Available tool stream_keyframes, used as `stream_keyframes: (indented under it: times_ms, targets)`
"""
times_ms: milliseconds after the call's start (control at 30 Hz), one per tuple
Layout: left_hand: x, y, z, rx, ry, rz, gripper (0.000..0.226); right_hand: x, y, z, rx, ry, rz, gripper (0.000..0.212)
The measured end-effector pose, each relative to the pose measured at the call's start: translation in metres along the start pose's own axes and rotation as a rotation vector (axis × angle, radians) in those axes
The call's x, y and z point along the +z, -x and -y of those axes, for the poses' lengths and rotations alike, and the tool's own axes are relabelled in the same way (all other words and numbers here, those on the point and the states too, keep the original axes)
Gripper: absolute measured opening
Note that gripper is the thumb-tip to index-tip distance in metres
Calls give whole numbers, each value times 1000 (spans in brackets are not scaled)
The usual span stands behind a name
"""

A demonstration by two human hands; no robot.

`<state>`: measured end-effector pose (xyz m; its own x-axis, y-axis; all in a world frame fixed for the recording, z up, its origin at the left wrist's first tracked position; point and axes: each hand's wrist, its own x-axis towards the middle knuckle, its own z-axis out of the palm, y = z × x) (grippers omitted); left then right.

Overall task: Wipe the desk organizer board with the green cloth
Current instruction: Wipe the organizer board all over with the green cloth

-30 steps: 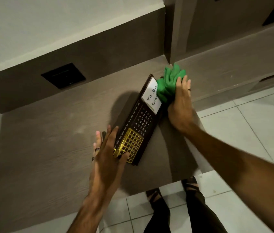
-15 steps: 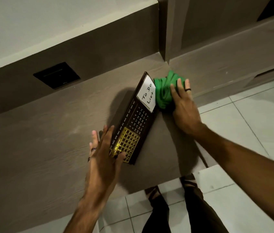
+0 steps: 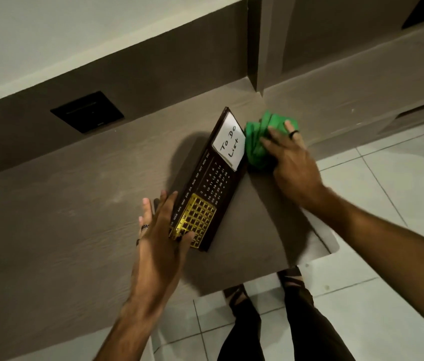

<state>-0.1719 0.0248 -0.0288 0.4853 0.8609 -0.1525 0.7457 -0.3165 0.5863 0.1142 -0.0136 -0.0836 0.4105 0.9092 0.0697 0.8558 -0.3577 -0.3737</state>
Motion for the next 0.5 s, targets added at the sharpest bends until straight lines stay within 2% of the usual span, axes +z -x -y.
stream_keyframes:
  times_ms: [67, 200, 267, 333, 433, 500]
  targets:
    - [0, 3, 1, -8, 15, 7, 89, 1, -12, 5, 45, -1, 1, 59]
    - [1, 2, 1, -24, 50, -8, 91, 10, 38, 50, -140, -2, -3, 59]
    - [3, 2, 1, -38, 68, -23, 91, 15, 73, 75, -303, -34, 94, 53]
    - [3, 2, 2, -37, 67, -25, 88, 18, 107, 95, -444, -62, 286, 50]
    - [4, 3, 5, -15, 38, -25, 87, 15, 137, 105, -593, -119, 359, 36]
    - [4, 3, 5, -22, 36, -27, 88, 12, 143, 102, -700, -96, 404, 39]
